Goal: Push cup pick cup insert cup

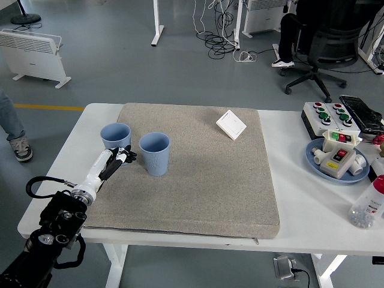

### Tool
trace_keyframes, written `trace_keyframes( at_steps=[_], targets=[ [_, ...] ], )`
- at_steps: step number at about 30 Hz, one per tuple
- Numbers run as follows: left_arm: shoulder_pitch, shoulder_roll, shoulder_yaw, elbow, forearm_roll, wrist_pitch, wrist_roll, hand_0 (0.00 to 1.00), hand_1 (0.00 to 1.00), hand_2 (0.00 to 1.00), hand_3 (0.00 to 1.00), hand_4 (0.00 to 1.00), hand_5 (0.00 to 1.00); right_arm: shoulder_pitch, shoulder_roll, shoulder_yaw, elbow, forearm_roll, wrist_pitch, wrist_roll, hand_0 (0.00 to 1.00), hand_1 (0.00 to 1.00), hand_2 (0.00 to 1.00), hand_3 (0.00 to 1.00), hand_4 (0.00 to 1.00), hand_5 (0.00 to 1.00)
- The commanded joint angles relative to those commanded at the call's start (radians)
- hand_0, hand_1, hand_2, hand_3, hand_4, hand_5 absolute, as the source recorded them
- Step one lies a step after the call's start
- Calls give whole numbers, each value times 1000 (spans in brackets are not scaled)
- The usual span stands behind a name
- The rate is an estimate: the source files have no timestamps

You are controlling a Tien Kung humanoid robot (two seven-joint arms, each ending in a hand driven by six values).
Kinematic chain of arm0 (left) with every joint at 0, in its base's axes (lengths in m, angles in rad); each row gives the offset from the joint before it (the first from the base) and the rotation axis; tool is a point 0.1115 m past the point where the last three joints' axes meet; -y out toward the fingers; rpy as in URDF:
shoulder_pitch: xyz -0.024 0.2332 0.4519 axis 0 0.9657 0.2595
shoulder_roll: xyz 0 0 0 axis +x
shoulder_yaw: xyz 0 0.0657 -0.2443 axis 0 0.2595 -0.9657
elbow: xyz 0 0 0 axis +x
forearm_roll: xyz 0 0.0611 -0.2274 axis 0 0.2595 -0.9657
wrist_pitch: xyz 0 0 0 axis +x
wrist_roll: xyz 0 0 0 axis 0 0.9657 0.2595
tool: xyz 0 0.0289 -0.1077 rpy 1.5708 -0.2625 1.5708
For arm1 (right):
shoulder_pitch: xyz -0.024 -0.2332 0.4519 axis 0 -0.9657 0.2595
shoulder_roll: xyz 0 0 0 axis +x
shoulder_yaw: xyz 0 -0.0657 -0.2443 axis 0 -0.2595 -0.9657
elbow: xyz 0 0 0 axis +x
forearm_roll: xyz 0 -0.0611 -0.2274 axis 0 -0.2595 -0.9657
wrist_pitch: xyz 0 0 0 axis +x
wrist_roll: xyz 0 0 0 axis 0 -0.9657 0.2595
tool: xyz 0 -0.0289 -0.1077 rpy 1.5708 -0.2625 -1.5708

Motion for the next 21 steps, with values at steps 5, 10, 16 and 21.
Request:
trace_keyframes(
  at_steps=[5,10,16,21],
  targets=[
    [14,9,27,-18,-27,4,-1,816,650,594,558,615,998,0,0,1,0,1,0,0,760,665,688,566,105,475],
    [56,35,80,-79,-74,11,4,718,625,588,557,614,998,1,0,5,0,2,1,1,760,665,688,566,105,472],
    [125,75,87,-192,-106,18,21,664,598,580,556,612,998,2,-2,9,0,5,1,4,760,665,687,566,105,474],
    [190,115,93,-324,-141,26,37,585,578,559,553,609,998,3,-2,13,0,3,2,5,760,666,687,565,105,473]
  ],
)
